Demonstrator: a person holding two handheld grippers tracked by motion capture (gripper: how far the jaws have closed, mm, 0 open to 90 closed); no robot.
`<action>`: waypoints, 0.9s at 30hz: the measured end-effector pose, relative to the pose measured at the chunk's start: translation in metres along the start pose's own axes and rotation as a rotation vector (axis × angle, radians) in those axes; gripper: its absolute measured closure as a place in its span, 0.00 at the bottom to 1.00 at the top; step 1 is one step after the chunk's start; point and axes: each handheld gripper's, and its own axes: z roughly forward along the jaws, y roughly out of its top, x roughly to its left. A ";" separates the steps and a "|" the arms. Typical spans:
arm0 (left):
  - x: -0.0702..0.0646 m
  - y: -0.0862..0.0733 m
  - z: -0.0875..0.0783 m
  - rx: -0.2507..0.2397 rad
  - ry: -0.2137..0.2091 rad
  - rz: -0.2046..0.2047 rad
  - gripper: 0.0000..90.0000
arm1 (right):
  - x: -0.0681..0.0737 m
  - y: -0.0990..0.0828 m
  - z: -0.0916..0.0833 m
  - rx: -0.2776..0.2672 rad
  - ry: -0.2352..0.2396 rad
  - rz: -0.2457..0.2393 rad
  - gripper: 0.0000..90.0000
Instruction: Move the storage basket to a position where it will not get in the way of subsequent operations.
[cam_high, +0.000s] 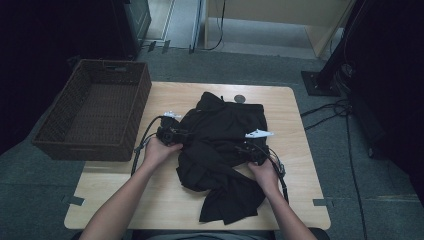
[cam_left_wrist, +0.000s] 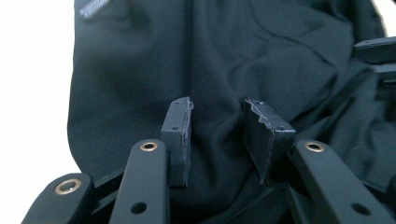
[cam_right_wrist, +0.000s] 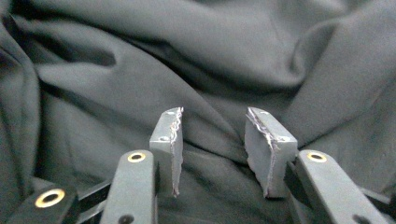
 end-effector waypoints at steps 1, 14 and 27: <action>0.001 -0.003 0.002 -0.002 0.012 0.000 0.69 | 0.000 -0.001 0.001 0.001 0.001 0.000 0.64; 0.016 -0.006 0.003 -0.013 0.121 0.011 0.85 | -0.021 0.001 0.006 -0.039 -0.049 -0.013 0.96; 0.002 0.009 -0.025 -0.067 0.047 -0.043 0.57 | -0.026 0.016 -0.002 -0.080 -0.038 0.040 0.72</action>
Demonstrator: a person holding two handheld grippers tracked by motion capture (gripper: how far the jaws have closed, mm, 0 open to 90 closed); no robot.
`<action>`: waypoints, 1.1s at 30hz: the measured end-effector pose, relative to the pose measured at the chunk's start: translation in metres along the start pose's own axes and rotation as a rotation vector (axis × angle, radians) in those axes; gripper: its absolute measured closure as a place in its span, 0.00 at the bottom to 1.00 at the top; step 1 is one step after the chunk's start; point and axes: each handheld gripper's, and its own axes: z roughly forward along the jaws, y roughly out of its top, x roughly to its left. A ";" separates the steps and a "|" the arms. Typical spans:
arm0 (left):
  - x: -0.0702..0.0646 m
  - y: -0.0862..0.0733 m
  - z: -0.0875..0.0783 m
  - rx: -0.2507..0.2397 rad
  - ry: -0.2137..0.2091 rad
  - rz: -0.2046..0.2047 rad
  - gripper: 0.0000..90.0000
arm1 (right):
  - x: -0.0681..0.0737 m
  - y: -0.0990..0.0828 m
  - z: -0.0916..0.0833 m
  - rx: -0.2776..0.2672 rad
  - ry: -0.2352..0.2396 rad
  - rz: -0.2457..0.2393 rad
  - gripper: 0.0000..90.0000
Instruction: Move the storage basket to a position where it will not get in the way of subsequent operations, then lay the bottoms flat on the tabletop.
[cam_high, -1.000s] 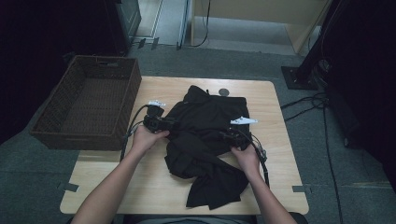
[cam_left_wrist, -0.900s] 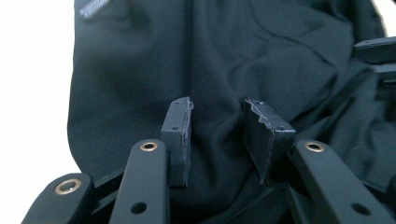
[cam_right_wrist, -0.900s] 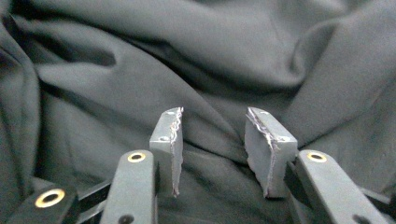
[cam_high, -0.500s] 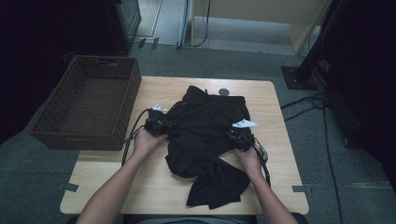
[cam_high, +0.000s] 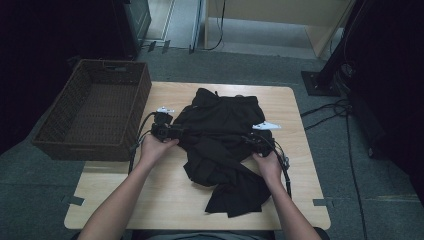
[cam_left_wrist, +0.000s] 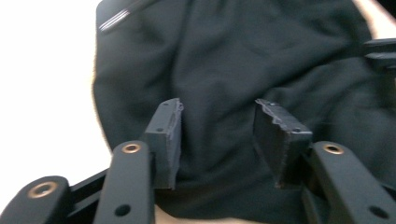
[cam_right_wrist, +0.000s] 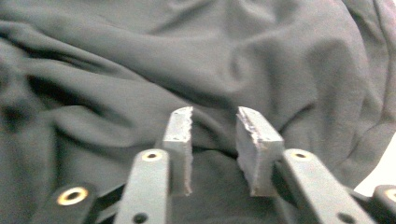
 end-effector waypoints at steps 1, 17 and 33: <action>-0.004 0.001 -0.005 -0.002 -0.011 0.014 0.54 | 0.002 0.000 -0.004 -0.004 0.012 0.004 0.70; -0.030 -0.043 0.013 0.093 -0.078 0.085 0.69 | 0.052 -0.025 -0.005 0.064 0.099 -0.097 0.65; -0.013 -0.053 0.011 0.058 0.023 0.077 0.83 | 0.027 -0.034 -0.015 0.077 0.020 -0.088 1.00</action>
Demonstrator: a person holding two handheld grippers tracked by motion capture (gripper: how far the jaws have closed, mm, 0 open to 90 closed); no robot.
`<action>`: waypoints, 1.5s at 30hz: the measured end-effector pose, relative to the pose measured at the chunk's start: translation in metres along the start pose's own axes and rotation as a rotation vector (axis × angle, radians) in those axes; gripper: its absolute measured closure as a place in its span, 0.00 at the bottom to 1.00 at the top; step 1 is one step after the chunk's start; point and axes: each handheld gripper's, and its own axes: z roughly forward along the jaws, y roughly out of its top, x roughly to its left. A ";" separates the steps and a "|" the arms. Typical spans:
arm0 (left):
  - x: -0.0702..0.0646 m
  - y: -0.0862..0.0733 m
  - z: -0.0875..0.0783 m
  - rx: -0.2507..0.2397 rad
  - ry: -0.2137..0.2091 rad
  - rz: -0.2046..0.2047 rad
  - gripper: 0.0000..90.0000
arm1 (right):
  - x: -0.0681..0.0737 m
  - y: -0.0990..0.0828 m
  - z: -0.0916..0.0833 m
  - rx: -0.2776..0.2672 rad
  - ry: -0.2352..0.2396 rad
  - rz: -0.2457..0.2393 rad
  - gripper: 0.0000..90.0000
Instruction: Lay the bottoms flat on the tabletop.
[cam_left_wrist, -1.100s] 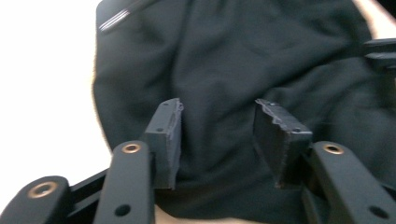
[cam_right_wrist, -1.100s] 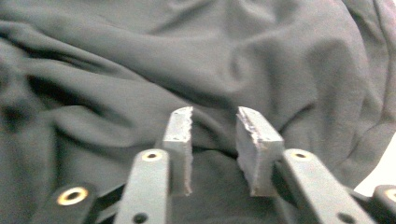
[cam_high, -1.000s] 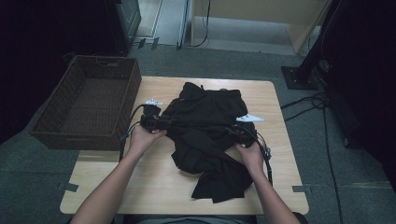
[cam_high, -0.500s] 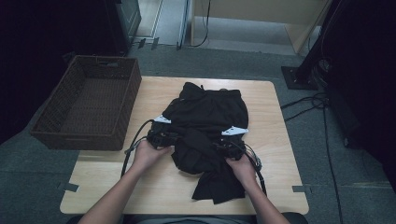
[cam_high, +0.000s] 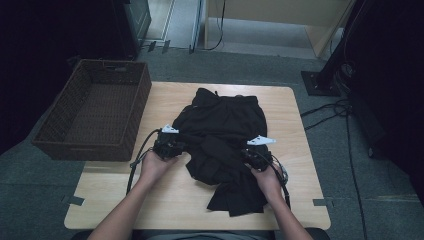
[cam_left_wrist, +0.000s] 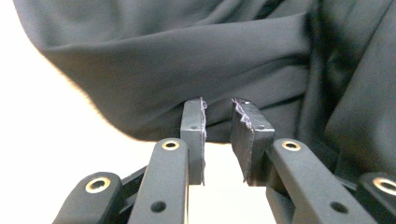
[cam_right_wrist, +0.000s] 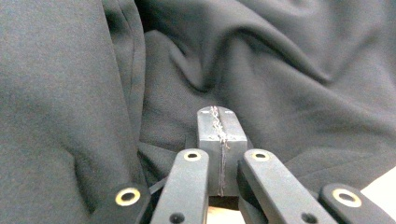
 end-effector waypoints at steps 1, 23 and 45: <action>0.003 -0.001 -0.001 0.000 -0.003 -0.009 0.83 | -0.004 -0.001 -0.001 0.002 -0.006 0.012 1.00; -0.030 0.030 0.004 -0.094 -0.123 0.045 0.67 | -0.022 0.005 0.001 -0.056 -0.024 0.075 0.64; 0.043 0.077 0.058 -0.083 0.038 -0.057 0.70 | -0.034 0.084 0.088 -0.084 -0.061 0.034 0.68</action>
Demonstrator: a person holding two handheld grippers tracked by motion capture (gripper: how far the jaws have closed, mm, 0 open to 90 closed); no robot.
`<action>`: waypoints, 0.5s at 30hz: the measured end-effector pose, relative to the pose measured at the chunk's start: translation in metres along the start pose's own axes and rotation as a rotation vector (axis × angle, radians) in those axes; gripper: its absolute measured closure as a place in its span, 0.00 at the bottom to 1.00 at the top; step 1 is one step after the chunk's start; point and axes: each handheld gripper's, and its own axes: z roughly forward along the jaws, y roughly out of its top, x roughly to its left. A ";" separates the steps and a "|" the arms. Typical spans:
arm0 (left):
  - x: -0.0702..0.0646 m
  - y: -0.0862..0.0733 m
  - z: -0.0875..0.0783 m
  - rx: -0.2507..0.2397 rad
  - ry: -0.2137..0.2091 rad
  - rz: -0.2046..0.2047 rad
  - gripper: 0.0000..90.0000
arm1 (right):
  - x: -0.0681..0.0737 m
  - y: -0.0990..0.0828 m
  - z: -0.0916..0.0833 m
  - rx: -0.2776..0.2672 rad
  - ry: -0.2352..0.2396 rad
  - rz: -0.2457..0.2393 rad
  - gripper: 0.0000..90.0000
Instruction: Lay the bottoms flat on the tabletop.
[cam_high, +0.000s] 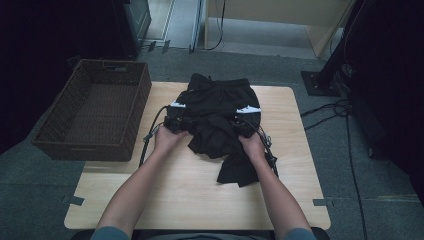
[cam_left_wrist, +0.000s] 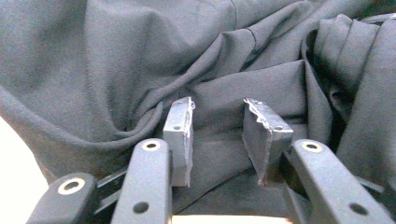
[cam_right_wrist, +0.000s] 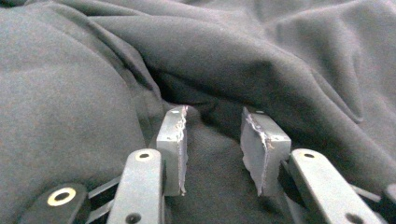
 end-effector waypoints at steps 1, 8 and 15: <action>0.000 0.000 0.000 0.000 0.000 0.000 0.67 | 0.000 0.000 0.000 0.000 0.000 0.000 0.68; -0.009 0.006 -0.027 0.009 -0.016 0.008 0.49 | -0.002 0.022 0.001 0.050 -0.044 0.033 0.59; -0.030 -0.017 -0.063 -0.008 -0.069 0.043 0.47 | 0.016 0.007 -0.064 -0.108 0.094 0.058 0.45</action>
